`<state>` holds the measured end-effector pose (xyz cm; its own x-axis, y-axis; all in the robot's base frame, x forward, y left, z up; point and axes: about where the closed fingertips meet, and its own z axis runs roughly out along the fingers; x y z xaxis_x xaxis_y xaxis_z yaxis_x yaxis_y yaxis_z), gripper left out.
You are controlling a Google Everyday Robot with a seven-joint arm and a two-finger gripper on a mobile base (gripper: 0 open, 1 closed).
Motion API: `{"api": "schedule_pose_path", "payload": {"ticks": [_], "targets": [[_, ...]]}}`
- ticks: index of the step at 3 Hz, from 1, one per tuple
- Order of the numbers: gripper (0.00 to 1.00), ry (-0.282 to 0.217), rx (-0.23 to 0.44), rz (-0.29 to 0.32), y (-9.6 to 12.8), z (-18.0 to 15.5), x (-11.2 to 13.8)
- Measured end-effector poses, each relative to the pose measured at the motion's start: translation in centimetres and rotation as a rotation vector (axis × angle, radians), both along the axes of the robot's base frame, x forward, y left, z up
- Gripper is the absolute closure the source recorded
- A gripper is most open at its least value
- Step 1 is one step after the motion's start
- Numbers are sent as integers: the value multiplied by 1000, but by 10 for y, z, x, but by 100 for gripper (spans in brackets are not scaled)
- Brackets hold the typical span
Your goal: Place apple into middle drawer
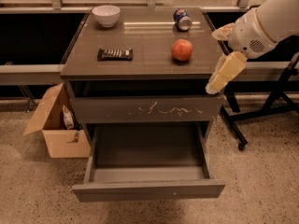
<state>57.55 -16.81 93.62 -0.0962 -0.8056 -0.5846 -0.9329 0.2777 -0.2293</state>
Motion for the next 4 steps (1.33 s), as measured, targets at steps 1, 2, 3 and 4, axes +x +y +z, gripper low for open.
{"api": "schedule_pose_path", "payload": {"ticks": [1, 2, 3, 4], "targets": [[0, 0, 0, 0, 0, 0, 0], [0, -15, 80, -1, 0, -12, 31], [0, -28, 180, -3, 2, -21, 70], [0, -48, 256, -12, 12, -31, 109]]}}
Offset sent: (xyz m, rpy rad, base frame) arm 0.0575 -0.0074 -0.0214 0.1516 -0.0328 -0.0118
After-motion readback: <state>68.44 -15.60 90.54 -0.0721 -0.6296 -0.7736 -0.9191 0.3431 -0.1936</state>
